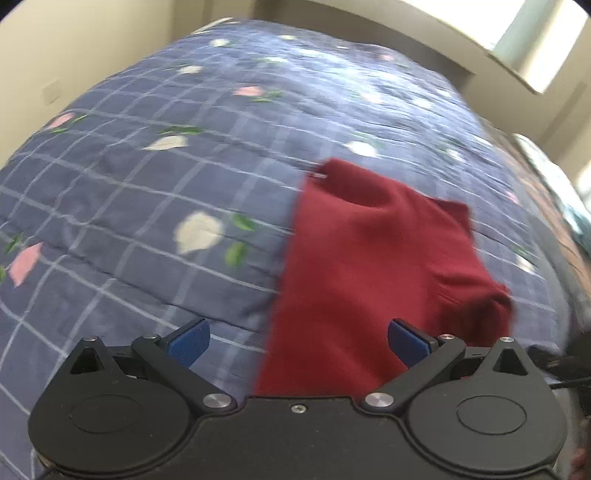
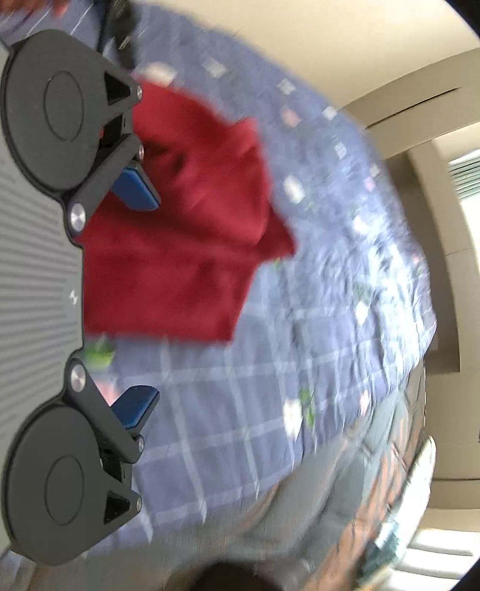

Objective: Fold small clothes

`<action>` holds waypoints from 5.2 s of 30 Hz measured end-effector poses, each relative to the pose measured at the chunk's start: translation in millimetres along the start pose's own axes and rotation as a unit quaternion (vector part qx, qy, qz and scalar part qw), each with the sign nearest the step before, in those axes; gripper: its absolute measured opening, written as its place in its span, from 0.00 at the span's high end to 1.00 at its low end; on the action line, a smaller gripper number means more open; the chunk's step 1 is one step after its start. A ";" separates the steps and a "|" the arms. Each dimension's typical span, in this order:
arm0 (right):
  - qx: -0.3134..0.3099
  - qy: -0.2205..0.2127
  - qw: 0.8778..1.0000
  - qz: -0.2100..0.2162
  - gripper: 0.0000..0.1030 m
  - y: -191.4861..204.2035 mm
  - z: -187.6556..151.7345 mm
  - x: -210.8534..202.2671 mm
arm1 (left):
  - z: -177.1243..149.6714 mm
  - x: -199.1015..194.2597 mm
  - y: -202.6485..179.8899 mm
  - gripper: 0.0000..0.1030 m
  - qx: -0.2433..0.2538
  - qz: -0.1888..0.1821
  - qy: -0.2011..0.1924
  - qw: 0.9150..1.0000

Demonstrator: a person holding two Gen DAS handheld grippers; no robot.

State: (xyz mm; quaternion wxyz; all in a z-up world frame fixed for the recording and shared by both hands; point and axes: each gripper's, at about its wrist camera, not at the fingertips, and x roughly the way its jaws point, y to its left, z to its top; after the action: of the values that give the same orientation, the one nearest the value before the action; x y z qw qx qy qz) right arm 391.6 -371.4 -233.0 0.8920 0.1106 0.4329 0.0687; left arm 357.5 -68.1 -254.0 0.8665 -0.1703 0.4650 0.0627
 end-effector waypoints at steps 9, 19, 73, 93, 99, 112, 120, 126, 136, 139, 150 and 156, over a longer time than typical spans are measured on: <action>0.005 0.014 0.992 0.124 0.00 37.5 46.6 59.5 | 35.2 32.7 37.8 0.01 -0.101 0.051 -0.008 0.994; -0.059 -0.012 0.993 0.100 0.00 52.3 59.3 72.0 | 15.4 55.9 39.6 0.01 -0.122 0.052 0.039 0.990; -0.002 -0.008 1.000 -0.007 0.10 35.7 25.7 40.8 | 8.4 59.7 35.7 0.01 -0.122 0.071 0.047 0.989; -0.002 0.036 0.998 0.055 0.52 36.8 39.2 88.5 | 6.2 56.8 33.2 0.01 -0.123 0.078 0.039 0.989; 0.015 0.039 0.997 0.061 0.66 35.3 32.4 86.9 | 5.9 56.7 32.7 0.01 -0.122 0.078 0.039 0.989; 0.021 -0.026 0.997 0.062 0.93 21.3 45.8 35.4 | 19.7 35.8 28.7 0.01 -0.120 0.046 0.022 0.991; 0.056 -0.008 0.998 0.019 0.93 -16.8 39.0 39.3 | 21.7 44.9 6.0 0.01 -0.085 0.017 0.046 0.995; 0.051 0.005 0.999 0.007 0.69 -16.5 32.9 47.0 | 13.8 53.5 -1.2 0.01 -0.074 0.024 0.057 0.995; 0.072 0.036 0.996 0.037 0.22 -26.9 4.0 11.4 | 14.5 53.3 5.8 0.01 -0.081 0.026 0.064 0.994; 0.069 0.064 0.994 0.059 0.25 -23.2 -12.8 0.7 | 13.7 54.7 6.4 0.01 -0.085 0.026 0.066 0.994; 0.026 0.133 0.985 0.111 0.94 17.5 -43.2 17.3 | 13.4 55.9 6.7 0.01 -0.082 0.025 0.067 0.994; -0.003 0.123 0.988 0.096 0.95 14.7 -38.7 -3.2 | 13.3 55.8 6.5 0.01 -0.082 0.024 0.068 0.994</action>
State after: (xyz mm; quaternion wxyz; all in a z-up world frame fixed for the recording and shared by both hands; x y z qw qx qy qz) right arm 358.8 -352.6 -250.1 0.8217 0.1399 0.5262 0.1686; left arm 397.3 -60.1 -294.9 0.8143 -0.2335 0.5199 0.1101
